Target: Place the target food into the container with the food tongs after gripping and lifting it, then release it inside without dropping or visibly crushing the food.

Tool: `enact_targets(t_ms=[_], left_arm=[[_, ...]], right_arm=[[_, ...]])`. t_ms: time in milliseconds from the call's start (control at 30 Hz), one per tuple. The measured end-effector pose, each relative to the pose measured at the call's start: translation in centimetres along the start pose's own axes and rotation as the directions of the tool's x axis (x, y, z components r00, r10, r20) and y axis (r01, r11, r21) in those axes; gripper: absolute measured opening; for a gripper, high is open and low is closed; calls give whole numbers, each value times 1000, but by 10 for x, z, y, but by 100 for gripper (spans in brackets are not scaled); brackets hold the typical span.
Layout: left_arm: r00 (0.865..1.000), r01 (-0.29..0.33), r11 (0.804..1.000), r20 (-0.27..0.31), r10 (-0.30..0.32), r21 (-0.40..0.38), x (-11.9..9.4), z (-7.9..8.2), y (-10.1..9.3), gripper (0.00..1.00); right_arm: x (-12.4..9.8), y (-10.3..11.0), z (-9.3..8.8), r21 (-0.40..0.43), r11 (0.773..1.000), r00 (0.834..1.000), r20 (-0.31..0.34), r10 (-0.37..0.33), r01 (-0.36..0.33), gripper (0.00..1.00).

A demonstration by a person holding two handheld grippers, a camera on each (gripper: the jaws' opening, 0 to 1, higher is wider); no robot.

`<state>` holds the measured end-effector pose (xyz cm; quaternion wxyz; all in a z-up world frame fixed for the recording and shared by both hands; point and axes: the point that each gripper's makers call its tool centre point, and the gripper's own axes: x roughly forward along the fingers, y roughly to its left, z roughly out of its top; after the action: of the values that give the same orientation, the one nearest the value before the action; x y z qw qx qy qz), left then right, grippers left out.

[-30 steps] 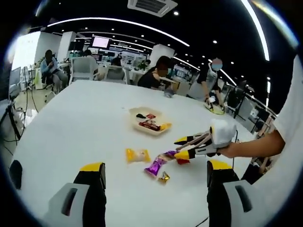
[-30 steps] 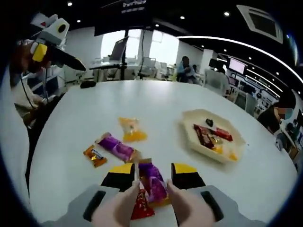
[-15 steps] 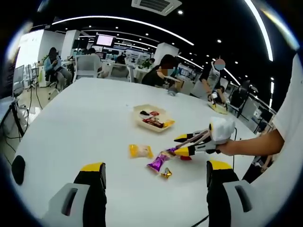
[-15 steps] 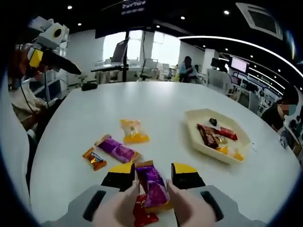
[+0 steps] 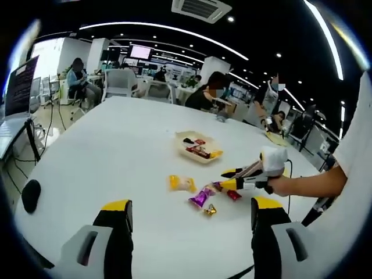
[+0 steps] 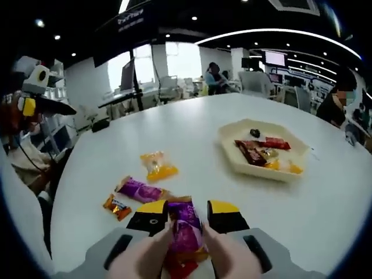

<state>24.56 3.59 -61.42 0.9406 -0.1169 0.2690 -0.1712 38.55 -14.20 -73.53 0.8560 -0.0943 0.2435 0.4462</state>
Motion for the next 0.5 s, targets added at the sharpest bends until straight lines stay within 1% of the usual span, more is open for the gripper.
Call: enact_targets(t_ms=[33, 167, 233, 267, 300, 367, 433, 500], left_arm=[[1000, 4, 1000, -2, -4, -3, 0, -2, -3, 83], [1000, 26, 1000, 2, -26, -4, 4, 0, -8, 82], [999, 42, 999, 0, -42, 0, 7, 1, -9, 80], [999, 50, 999, -17, -50, 1, 7, 0, -10, 79], [998, 52, 999, -21, -52, 7, 7, 1, -10, 80], [999, 51, 999, -9, -51, 13, 6, 5, -9, 80], [999, 36, 999, 6, -36, 4, 5, 8, -5, 80], [999, 33, 999, 5, -33, -5, 4, 7, -4, 80]], right_arm=[[0, 1, -1, -34, 999, 1000, -10, 7, -7, 26], [1, 2, 0, -37, 999, 1000, -18, -14, 13, 25], [1, 0, 0, -22, 999, 999, -16, -31, 30, 24], [0, -4, -1, 0, 998, 998, -18, -66, 66, 23], [1, -2, 0, 10, 997, 997, -18, -73, 74, 23], [3, 1, 2, -25, 996, 996, -32, -85, 84, 22], [3, -2, 2, -13, 996, 995, -41, -91, 90, 21], [2, -5, 2, 22, 995, 995, -37, -98, 98, 21]])
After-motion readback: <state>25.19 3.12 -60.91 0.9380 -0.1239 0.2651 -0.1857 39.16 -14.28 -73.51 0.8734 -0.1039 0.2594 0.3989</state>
